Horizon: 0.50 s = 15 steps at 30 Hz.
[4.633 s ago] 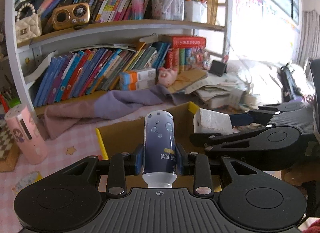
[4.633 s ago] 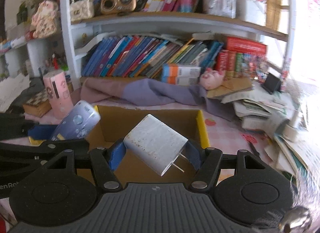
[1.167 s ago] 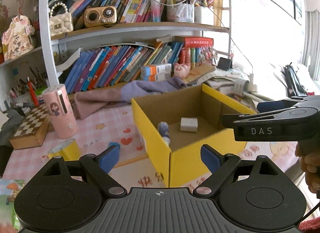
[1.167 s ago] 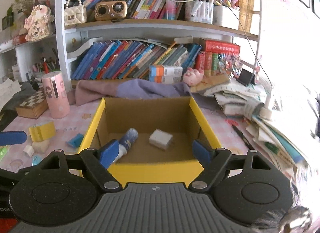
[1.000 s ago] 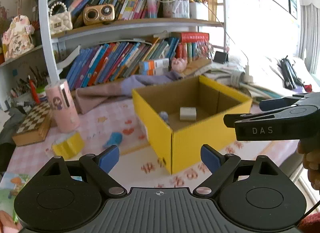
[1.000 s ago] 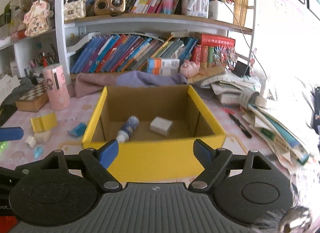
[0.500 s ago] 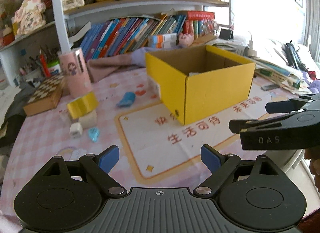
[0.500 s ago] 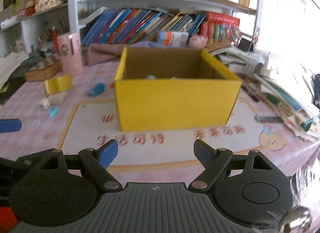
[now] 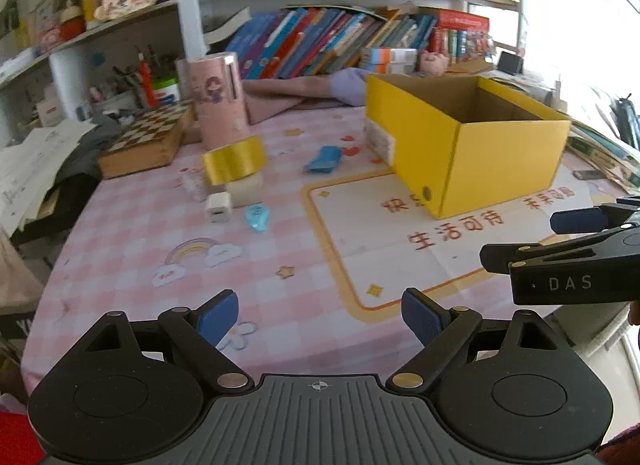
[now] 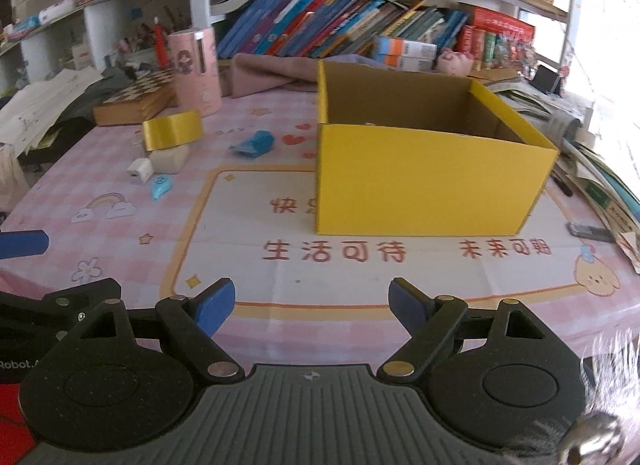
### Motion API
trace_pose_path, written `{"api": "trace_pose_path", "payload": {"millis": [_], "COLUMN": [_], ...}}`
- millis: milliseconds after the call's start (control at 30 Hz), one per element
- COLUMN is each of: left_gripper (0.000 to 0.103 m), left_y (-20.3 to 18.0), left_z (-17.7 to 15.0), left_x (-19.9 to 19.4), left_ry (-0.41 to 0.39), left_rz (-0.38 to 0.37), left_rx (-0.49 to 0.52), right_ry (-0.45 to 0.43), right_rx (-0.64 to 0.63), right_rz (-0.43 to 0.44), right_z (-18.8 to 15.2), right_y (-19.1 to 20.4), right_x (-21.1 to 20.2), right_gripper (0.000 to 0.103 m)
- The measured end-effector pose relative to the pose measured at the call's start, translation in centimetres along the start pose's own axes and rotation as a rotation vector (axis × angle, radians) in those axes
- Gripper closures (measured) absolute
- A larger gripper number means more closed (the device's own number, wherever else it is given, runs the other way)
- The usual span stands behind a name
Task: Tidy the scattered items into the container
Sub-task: 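Lift both tools out of the box and back toward the table, then grasp the blue cloth with the right tool while the left tool grasps the light-blue clip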
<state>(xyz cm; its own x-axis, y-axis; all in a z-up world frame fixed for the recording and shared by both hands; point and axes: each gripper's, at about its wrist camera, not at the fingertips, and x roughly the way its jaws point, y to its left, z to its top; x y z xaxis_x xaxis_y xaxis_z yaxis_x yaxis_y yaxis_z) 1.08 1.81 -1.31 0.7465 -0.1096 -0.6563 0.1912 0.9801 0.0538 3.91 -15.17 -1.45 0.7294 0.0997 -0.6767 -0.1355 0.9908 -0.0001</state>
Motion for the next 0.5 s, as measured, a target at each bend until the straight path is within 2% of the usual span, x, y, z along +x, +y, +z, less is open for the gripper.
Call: {"api": "trace_pose_path", "payload": {"millis": [333, 500], "left_gripper": [0.012, 0.012], "left_y": [3.7, 4.9], "left_z": [0.2, 0.3], "left_x": [-1.3, -1.3], "left_ry": [-0.038, -0.039], "left_rz": [0.095, 0.121], "left_rx": [-0.072, -0.107], "right_ry": [-0.023, -0.053], "right_rx": [-0.101, -0.152], "right_rz": [0.083, 0.090], "right_z": [1.9, 3.0], "right_y": [4.0, 5.6], "right_x": [0.7, 0.9], "right_gripper": [0.020, 0.020]}}
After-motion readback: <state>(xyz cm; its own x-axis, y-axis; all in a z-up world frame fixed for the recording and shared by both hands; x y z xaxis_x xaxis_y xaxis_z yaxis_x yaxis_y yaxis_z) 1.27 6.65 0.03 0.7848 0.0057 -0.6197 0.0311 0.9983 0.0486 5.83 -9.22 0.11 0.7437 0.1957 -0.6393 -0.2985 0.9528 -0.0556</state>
